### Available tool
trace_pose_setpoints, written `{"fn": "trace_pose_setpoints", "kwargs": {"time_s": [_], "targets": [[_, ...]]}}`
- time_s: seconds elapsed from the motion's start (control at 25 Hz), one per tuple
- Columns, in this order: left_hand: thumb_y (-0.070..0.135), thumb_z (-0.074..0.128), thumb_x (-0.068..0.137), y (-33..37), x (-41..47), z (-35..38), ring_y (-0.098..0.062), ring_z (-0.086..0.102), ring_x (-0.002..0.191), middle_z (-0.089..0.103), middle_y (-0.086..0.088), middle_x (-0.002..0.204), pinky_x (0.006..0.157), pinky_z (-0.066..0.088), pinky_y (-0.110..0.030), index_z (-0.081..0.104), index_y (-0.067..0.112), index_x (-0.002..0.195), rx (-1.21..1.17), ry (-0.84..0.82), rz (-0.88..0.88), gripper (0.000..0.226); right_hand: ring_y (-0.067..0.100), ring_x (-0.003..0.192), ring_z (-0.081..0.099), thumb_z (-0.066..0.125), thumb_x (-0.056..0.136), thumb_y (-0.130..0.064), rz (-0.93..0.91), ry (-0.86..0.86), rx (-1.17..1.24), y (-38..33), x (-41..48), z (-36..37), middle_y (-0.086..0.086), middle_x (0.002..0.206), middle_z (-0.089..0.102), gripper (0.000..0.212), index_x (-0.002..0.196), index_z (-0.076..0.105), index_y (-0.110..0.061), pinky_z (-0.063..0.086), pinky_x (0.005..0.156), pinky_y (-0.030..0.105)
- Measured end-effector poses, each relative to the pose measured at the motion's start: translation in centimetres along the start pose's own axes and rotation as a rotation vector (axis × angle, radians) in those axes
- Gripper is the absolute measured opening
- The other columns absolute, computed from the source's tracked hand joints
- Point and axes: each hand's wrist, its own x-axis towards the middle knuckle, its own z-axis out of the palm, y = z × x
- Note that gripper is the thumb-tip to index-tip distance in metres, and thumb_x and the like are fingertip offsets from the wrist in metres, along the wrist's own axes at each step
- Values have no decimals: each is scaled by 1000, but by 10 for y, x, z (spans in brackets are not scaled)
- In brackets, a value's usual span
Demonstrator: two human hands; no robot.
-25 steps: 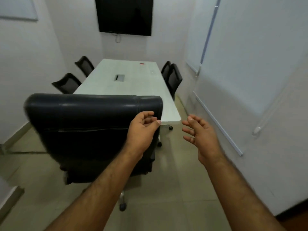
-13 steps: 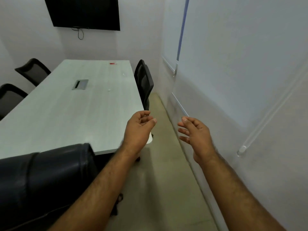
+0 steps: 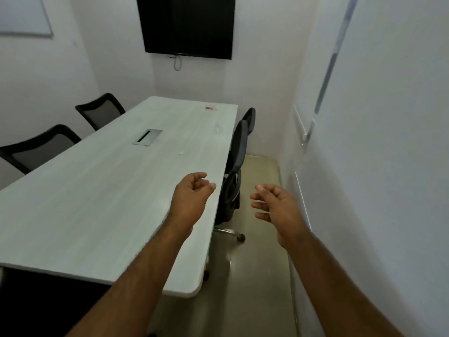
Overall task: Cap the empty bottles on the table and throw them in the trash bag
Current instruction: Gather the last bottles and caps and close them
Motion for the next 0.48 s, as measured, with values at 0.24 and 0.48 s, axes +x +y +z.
{"fn": "trace_pose_setpoints", "kwargs": {"time_s": [0.24,0.48], "targets": [[19,67,89,-38,164,57,-18,61,105,65,-4,113,83,46,-28,60,18,121,10,172,-31,33,17,88,69,60,97,-28,-34,-173,-86,4,198,7,6,97,74,18,105,69,-15,55,70,28],[21,67,87,-70,351,93,-19,61,90,65,-2,105,77,51,-33,60,20,116,52,299,-115,29,18,90,69,62,96,-28,25,-322,-160,-5,401,54,6,103,73,22,114,66,-16,59,77,34]]}}
